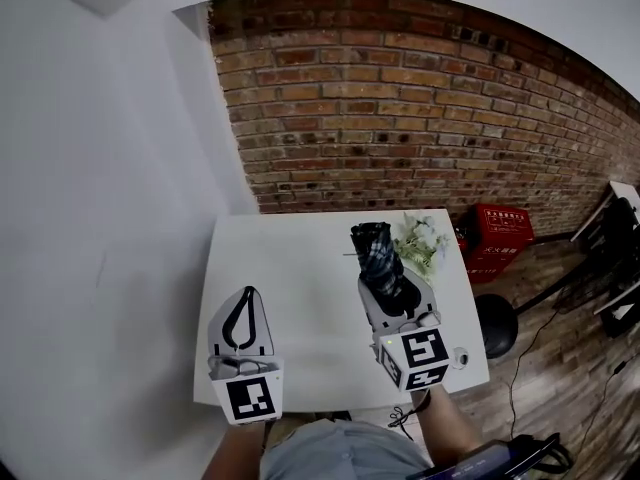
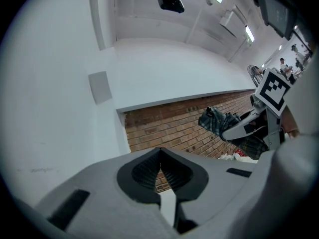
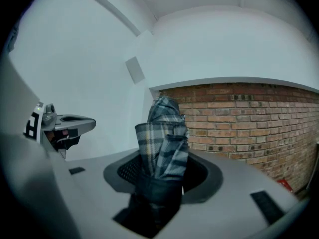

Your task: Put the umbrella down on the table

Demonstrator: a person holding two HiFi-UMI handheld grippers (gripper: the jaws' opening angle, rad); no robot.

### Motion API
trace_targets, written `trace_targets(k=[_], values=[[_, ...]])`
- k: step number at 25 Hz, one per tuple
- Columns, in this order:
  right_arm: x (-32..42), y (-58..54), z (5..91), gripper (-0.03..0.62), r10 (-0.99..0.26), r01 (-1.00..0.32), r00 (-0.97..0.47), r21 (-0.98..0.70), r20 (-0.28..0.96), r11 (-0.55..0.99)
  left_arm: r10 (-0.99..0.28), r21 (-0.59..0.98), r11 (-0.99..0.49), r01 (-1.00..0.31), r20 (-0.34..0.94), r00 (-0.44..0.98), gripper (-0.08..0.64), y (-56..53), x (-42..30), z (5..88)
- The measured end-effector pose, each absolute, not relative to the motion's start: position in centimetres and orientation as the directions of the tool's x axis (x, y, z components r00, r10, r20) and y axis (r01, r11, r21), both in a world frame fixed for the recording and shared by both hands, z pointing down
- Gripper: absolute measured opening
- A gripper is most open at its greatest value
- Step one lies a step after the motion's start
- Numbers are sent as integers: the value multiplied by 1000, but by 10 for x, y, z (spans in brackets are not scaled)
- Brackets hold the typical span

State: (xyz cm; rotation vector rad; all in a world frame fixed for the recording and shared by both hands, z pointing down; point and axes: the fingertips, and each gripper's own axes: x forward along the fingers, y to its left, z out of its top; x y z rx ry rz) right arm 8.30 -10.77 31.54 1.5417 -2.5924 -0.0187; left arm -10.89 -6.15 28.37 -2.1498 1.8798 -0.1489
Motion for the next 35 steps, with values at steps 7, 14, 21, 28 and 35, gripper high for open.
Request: trace_targets(k=[7, 14, 21, 28, 35], values=[[59, -128, 326, 201, -865, -867, -481, 68, 140, 493, -989, -265, -112, -958, -64, 133, 6, -81, -135, 294], [49, -140, 349, 201, -861, -870, -475, 48, 180, 490, -991, -257, -119, -959, -25, 130, 6, -93, -149, 310], [42, -150, 374, 199, -856, -875, -468, 23, 219, 484, -991, -262, -130, -956, 7, 133, 5, -103, -159, 323], [44, -156, 404, 199, -850, -881, -456, 2, 263, 473, -990, -266, -138, -954, 39, 132, 6, -112, -162, 336], [47, -162, 431, 199, -842, -885, -447, -9, 303, 466, -990, -257, -141, -956, 62, 130, 6, -120, -164, 347]])
